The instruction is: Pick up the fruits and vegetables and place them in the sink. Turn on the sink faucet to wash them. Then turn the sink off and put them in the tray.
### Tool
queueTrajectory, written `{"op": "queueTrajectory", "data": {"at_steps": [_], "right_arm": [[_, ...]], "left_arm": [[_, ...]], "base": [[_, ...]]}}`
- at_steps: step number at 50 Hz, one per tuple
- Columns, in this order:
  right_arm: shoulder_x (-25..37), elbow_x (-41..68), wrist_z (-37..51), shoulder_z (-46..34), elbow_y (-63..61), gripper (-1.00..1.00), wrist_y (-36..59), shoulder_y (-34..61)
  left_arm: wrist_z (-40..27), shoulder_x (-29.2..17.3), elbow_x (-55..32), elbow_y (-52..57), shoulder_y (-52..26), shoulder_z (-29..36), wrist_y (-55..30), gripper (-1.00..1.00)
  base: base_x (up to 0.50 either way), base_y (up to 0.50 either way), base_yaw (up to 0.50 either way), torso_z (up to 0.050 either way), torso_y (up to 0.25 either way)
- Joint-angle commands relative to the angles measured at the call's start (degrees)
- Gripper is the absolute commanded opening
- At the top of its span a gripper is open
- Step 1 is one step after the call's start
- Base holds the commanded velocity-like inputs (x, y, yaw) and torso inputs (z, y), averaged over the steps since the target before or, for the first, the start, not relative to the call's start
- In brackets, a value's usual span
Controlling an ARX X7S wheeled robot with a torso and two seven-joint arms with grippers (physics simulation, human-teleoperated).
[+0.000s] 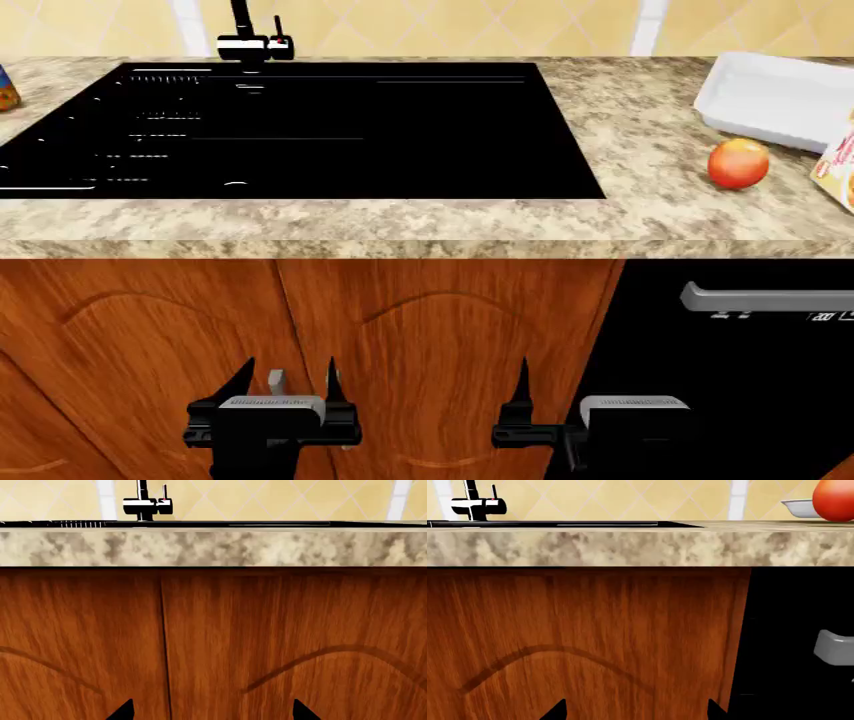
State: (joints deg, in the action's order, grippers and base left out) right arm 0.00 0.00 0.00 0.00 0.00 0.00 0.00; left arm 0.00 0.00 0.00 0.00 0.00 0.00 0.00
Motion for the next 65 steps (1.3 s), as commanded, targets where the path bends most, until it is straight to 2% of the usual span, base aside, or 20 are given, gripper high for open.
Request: {"op": "queueTrajectory", "data": {"at_steps": [1, 4, 8, 11, 15, 18, 22, 27, 29, 31, 34, 38, 40, 41, 43, 45, 46, 52, 65], "right_arm": [[1.07, 0.83, 0.45, -1.52, -0.59, 1.0, 2.61, 0.04], [1.74, -1.7, 2.72, -2.63, -2.65, 1.0, 6.31, 0.69], [2.21, -0.27, 3.4, -2.27, -11.98, 1.0, 13.62, 0.27], [2.67, 3.11, 2.63, -1.44, -21.75, 1.0, 18.27, -1.08], [5.36, 1.84, 2.89, -2.5, -34.04, 1.0, 31.11, -0.78], [6.72, 3.94, 1.74, -1.51, -41.64, 1.0, 41.18, 0.21], [9.23, 5.9, -0.17, -0.84, -48.51, 1.0, 50.75, 0.83], [10.16, 11.6, -3.53, 3.95, -58.8, 1.0, 67.43, 5.96], [12.02, 19.71, -0.71, 7.51, -59.98, 1.0, 73.37, 9.43], [16.59, 36.4, 9.34, 12.28, -59.98, 1.0, 78.04, 13.16], [16.87, 58.83, 18.84, 24.52, -59.27, 1.0, 89.83, 20.47], [25.35, 86.11, 41.61, 25.02, -52.12, 1.0, 89.38, 25.43], [27.73, 94.04, 48.97, 23.14, -49.2, 1.0, 87.15, 27.08], [28.38, 95.35, 50.08, 22.14, -48.7, 1.0, 86.65, 28.24], [29.27, 97.84, 52.12, 20.65, -47.07, 1.0, 85.22, 29.98], [30.44, 99.69, 52.75, 20.81, -45.79, 1.0, 83.57, 32.03], [31.12, 100.28, 52.99, 20.76, -45.32, 1.0, 83.12, 32.93], [37.77, 110.91, 60.8, 15.35, -44.85, 1.0, 76.93, 43.89], [39.21, 114.56, 61.73, 15.18, -45.93, 1.0, 73.52, 45.69]], "left_arm": [[0.63, -0.97, -2.67, 0.89, 0.27, 1.14, -0.77, 1.0], [2.1, -2.05, -4.44, 3.24, 0.96, 1.9, -2.25, 1.0], [1.84, -3.71, -3.83, 9.42, 1.89, 2.85, -4.38, 1.0], [2.72, -5.71, -4.77, 16.62, 1.97, 3.49, -13.01, 1.0], [6.37, -9.91, -4.74, 25.36, 0.7, 6.67, -23.49, 1.0], [8.05, -11.59, -6.81, 31.07, -2.32, 6.65, -32.96, 1.0], [9.68, -13.61, -10.69, 39.8, -6.43, 5.22, -46.47, 1.0], [11.81, -16.22, -17.38, 48.18, -14.06, -1.2, -64.94, 1.0], [12.26, -17.72, -18.52, 50.1, -17.87, -0.97, -70.13, 1.0], [12.6, -19.52, -18.61, 50.49, -20.81, 1.66, -72.33, 1.0], [13.49, -20.1, -19.81, 50.04, -27.14, 3.74, -77.15, 1.0], [15.86, -21.19, -21.31, 47.47, -34.05, 5.71, -79.06, 1.0], [17.04, -19.79, -23.13, 47.07, -37.62, 4.37, -83.03, 1.0], [17.59, -17.15, -24.65, 46.62, -39.78, 1.17, -88.07, 1.0], [15.25, -16.37, -29.49, 44.37, -41.82, -1.42, -89.95, 1.0], [5.05, -17.16, -41.38, 40.56, -44.38, -4.18, -89.97, 1.0], [2.39, -17.42, -44.06, 40.53, -45.43, -4.51, -89.9, 1.0], [3.26, -18.52, -42.14, 39.67, -46.85, 1.2, -82.63, 1.0], [3.61, -19.78, -41.85, 39.97, -45.76, 4.34, -79.92, 1.0]], "base": [[0.0, 0.0, 0.0, 0.0, 0.0], [0.0, 0.0, 0.0, 0.032, 0.077], [0.0, 0.0, 0.0, 0.047, 0.116], [0.0, 0.0, 0.0, 0.047, 0.116], [0.0, 0.0, 0.0, 0.047, 0.115], [0.0, 0.0, 0.0, 0.047, 0.117], [0.0, 0.0, 0.0, 0.047, 0.116], [0.0, 0.0, 0.0, 0.047, 0.116], [0.0, 0.0, 0.0, 0.047, 0.116], [0.0, 0.0, 0.0, 0.047, 0.116], [0.0, 0.0, 0.0, 0.047, 0.115], [0.0, 0.0, 0.0, 0.047, 0.116], [0.0, 0.0, 0.0, 0.047, 0.115], [0.0, 0.0, 0.0, 0.047, 0.117], [0.0, 0.0, 0.0, 0.024, 0.043], [0.5, 0.0, 0.0, 0.0, 0.0], [0.5, 0.0, 0.0, 0.0, 0.0], [0.5, -0.01, 0.0, 0.0, 0.0], [0.33, -0.33, 0.0, 0.0, 0.0]]}}
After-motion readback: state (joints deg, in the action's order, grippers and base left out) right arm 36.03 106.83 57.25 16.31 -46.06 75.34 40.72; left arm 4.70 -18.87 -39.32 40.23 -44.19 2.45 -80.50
